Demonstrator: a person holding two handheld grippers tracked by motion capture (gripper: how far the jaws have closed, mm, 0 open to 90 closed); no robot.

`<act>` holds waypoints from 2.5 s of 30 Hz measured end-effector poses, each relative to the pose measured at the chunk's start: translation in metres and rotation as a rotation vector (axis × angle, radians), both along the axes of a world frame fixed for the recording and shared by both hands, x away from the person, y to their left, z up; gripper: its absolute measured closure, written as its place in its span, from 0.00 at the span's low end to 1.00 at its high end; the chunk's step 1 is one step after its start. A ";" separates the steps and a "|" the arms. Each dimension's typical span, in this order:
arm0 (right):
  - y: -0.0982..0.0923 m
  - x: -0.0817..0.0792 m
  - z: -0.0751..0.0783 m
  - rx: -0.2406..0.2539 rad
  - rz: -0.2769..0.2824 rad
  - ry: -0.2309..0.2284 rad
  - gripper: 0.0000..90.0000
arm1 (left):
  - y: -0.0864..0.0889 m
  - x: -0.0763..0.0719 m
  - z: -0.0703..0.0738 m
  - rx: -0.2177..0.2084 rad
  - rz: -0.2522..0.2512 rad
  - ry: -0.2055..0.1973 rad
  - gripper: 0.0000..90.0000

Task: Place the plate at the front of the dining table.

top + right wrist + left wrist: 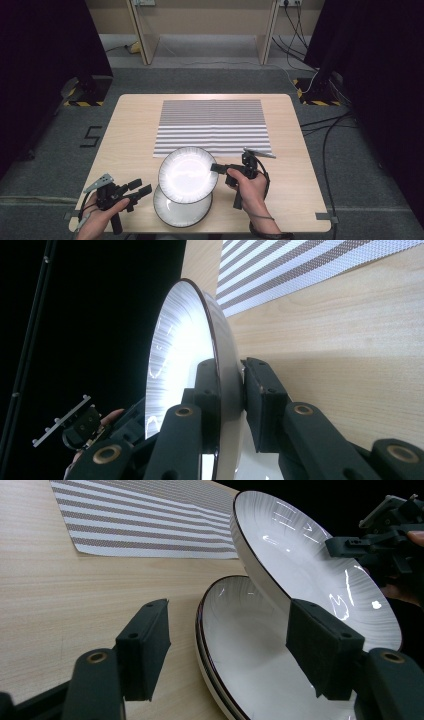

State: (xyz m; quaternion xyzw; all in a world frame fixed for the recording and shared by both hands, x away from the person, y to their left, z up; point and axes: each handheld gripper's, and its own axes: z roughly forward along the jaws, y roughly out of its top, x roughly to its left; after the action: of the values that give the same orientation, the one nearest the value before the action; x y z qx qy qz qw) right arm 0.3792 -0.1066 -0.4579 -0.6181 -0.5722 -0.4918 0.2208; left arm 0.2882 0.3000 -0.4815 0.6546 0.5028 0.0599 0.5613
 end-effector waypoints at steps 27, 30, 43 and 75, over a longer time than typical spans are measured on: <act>-0.005 0.012 0.008 0.005 -0.033 -0.014 0.86 | 0.000 0.000 0.000 -0.002 -0.003 -0.003 0.37; -0.005 0.014 0.009 0.008 -0.036 -0.008 0.86 | 0.000 0.000 0.001 -0.002 -0.002 -0.004 0.37; -0.010 0.021 0.011 0.008 -0.063 -0.011 0.85 | 0.000 0.001 0.001 0.000 -0.002 -0.002 0.37; -0.013 0.036 0.014 0.004 -0.101 -0.011 0.85 | 0.000 0.001 0.001 0.000 -0.003 -0.003 0.37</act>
State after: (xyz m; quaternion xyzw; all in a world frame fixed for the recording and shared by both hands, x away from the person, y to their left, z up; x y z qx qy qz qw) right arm 0.4156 -0.1194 -0.4438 -0.6428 -0.5406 -0.5069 0.1940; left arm 0.2892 0.2996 -0.4809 0.6555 0.5009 0.0600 0.5620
